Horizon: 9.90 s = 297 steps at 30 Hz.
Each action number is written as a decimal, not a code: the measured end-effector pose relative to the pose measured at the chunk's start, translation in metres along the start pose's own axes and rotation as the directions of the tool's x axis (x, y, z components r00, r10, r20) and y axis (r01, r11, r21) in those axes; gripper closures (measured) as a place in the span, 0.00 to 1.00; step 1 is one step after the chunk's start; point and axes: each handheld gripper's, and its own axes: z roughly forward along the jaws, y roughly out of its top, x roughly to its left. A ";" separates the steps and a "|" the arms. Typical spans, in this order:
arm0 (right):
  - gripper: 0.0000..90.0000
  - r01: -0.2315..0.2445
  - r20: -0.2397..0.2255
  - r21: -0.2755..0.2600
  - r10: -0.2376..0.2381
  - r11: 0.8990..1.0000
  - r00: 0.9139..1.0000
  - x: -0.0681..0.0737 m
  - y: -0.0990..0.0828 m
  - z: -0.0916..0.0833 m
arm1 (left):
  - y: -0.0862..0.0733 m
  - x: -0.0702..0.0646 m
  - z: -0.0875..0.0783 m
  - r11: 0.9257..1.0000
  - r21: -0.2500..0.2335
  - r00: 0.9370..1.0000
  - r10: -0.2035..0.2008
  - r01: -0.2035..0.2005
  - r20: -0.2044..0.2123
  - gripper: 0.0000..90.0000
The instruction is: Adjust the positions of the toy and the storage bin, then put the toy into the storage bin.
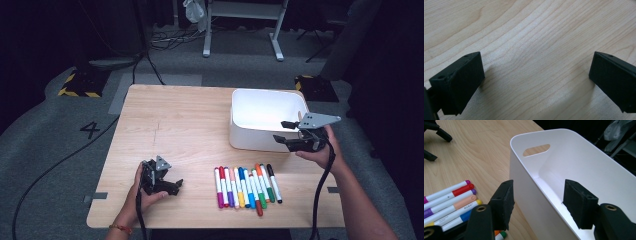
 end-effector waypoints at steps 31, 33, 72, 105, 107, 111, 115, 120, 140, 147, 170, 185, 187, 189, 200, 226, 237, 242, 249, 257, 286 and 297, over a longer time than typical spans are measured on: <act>0.95 0.142 -0.197 0.084 -0.123 0.986 0.973 -0.002 0.018 0.063 | 0.000 0.000 0.000 1.000 0.000 1.000 0.003 -0.003 0.002 0.00; 0.95 0.158 -0.191 0.080 -0.141 0.984 0.972 0.000 0.019 0.064 | 0.000 0.000 0.000 1.000 0.000 1.000 0.002 -0.002 0.002 0.00; 0.90 0.274 -0.381 -0.044 -0.269 0.961 0.884 0.048 0.036 0.071 | 0.000 0.000 0.000 1.000 -0.002 1.000 0.002 -0.002 0.003 0.00; 0.34 -0.187 0.092 0.053 0.181 0.981 0.979 -0.034 -0.021 0.011 | 0.000 0.000 0.000 1.000 -0.003 1.000 0.003 -0.003 0.004 0.00; 0.35 -0.197 0.064 0.069 0.193 0.978 0.979 -0.033 -0.024 0.015 | 0.000 0.000 0.000 1.000 -0.003 1.000 0.003 -0.003 0.004 0.00; 0.33 -0.188 0.039 0.091 0.185 0.978 0.982 -0.027 -0.026 0.022 | 0.000 0.000 0.000 1.000 -0.003 1.000 0.003 -0.003 0.004 0.00; 0.32 -0.189 0.049 0.085 0.185 0.978 0.981 -0.024 -0.026 0.023 | 0.000 0.000 0.000 1.000 -0.003 1.000 0.003 -0.003 0.004 0.00; 0.32 -0.200 0.049 0.064 0.197 0.978 0.979 -0.021 -0.026 0.017 | 0.000 0.000 0.000 1.000 -0.003 1.000 0.003 -0.003 0.004 0.00; 0.32 -0.253 0.075 0.003 0.253 0.967 0.965 0.022 -0.085 -0.030 | 0.000 0.000 0.000 1.000 -0.003 1.000 0.000 0.000 0.001 0.00; 0.38 -0.249 0.026 0.108 0.248 0.962 0.968 0.046 -0.116 0.003 | 0.000 0.000 0.000 1.000 -0.004 1.000 -0.001 0.001 0.002 0.00; 0.61 -0.309 0.030 0.165 0.308 0.937 0.951 0.039 -0.144 0.041 | 0.000 0.000 0.000 1.000 -0.004 1.000 -0.002 0.002 0.002 0.00; 0.83 -0.277 0.041 0.139 0.274 0.951 0.961 0.032 -0.152 0.037 | -0.001 0.000 0.000 1.000 -0.005 1.000 -0.001 0.001 0.001 0.00; 0.83 -0.282 0.035 0.133 0.280 0.950 0.959 0.031 -0.153 0.036 | -0.001 0.000 0.000 1.000 -0.005 1.000 0.003 -0.003 0.004 0.00; 0.83 -0.292 0.029 0.127 0.290 0.948 0.956 0.029 -0.154 0.035 | -0.001 0.000 0.000 1.000 -0.004 1.000 0.002 -0.002 0.004 0.00; 0.83 -0.303 0.013 0.077 0.303 0.950 0.953 0.023 -0.155 0.024 | -0.001 0.000 -0.001 1.000 0.000 1.000 0.012 -0.012 0.004 0.00; 0.83 -0.222 0.050 -0.155 0.232 0.963 0.971 0.001 -0.097 -0.049 | 0.000 0.001 0.000 1.000 -0.002 1.000 0.015 -0.015 0.008 0.00; 0.83 -0.146 0.038 -0.192 0.156 0.970 0.987 -0.009 -0.047 -0.061 | 0.000 0.001 0.000 1.000 -0.004 1.000 0.013 -0.013 0.006 0.00; 0.83 -0.114 0.026 -0.192 0.122 0.975 0.992 -0.014 -0.027 -0.059 | 0.000 0.001 0.000 1.000 -0.004 1.000 0.012 -0.012 0.007 0.00; 0.83 -0.090 -0.029 -0.206 0.086 0.974 0.996 -0.020 0.003 -0.049 | 0.000 0.001 0.000 1.000 -0.002 1.000 0.016 -0.016 0.007 0.00; 0.83 -0.028 -0.070 -0.196 0.015 0.980 0.997 -0.019 0.038 -0.031 | 0.000 0.001 0.000 1.000 -0.004 1.000 0.012 -0.012 0.007 0.00; 0.83 0.148 -0.256 0.150 -0.106 0.978 0.961 0.019 0.061 0.070 | 0.000 0.001 0.000 1.000 -0.004 1.000 0.014 -0.014 0.007 0.00; 0.74 0.156 -0.267 0.217 -0.096 0.963 0.959 0.026 0.056 0.084 | -0.001 0.001 0.000 1.000 -0.004 1.000 0.012 -0.012 0.008 0.00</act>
